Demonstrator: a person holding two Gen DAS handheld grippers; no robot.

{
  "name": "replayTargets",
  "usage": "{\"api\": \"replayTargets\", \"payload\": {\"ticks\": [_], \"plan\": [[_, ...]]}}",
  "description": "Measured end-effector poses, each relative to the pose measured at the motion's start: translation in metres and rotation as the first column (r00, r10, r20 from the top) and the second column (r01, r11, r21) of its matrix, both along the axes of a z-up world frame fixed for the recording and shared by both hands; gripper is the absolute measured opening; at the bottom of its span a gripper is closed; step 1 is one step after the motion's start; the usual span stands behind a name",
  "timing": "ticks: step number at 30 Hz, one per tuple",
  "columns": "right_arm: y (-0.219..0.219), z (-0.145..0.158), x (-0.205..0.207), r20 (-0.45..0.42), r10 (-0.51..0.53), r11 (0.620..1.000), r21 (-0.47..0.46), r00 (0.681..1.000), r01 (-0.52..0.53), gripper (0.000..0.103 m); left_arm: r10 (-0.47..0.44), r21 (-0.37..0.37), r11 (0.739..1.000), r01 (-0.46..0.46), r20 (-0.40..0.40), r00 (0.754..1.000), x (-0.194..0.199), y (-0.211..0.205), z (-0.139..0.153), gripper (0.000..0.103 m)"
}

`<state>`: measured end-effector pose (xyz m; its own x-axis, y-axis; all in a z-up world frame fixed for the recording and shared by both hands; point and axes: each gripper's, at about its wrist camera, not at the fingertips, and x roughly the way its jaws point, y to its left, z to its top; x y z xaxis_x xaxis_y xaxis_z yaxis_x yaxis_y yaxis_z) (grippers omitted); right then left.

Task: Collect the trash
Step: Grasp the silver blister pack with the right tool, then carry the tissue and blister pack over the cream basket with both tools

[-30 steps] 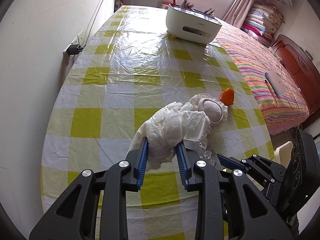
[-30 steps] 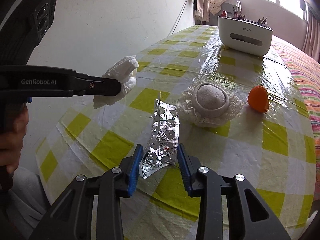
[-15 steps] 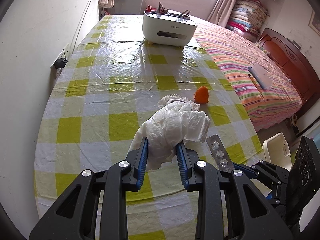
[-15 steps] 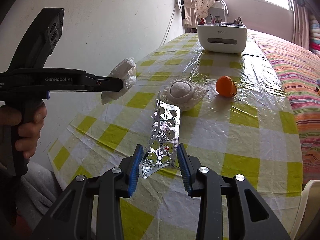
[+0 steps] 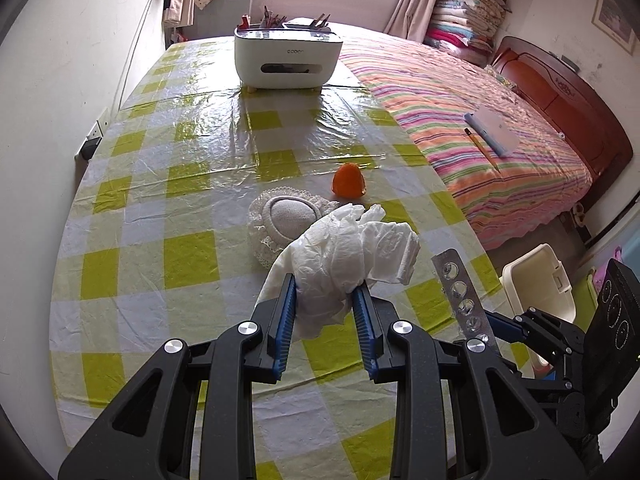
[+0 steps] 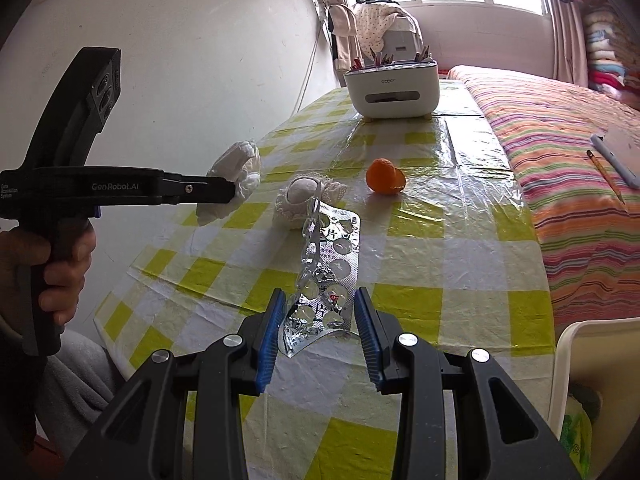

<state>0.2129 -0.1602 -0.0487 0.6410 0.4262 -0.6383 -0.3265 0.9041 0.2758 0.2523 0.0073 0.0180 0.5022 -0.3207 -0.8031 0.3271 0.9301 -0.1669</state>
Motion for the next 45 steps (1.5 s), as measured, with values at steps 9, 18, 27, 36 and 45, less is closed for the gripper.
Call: {"api": "replayTargets", "payload": {"ticks": [9, 18, 27, 36, 45], "plan": [[-0.031, 0.001, -0.021, 0.038, -0.133, 0.991, 0.003, 0.99, 0.133, 0.035, -0.045, 0.036, 0.998, 0.044, 0.021, 0.999, -0.015, -0.023, -0.006, 0.028], [-0.059, 0.011, -0.052, 0.127, -0.218, 0.976, 0.015, 0.968, 0.218, 0.035, -0.119, 0.026, 0.993, 0.118, 0.057, 0.991, -0.04, -0.06, -0.013, 0.028], [-0.097, 0.012, -0.076, 0.167, -0.334, 0.943, 0.055, 0.928, 0.329, 0.035, -0.195, 0.014, 0.981, 0.195, 0.086, 0.977, -0.069, -0.111, -0.027, 0.026], [-0.132, 0.013, -0.097, 0.196, -0.497, 0.867, 0.073, 0.845, 0.493, 0.035, -0.243, -0.018, 0.969, 0.245, 0.082, 0.967, -0.085, -0.141, -0.028, 0.026], [-0.164, 0.007, -0.11, 0.174, -0.646, 0.759, 0.038, 0.743, 0.651, 0.037, -0.302, 0.014, 0.953, 0.302, 0.079, 0.95, -0.1, -0.169, -0.03, 0.026]]}}
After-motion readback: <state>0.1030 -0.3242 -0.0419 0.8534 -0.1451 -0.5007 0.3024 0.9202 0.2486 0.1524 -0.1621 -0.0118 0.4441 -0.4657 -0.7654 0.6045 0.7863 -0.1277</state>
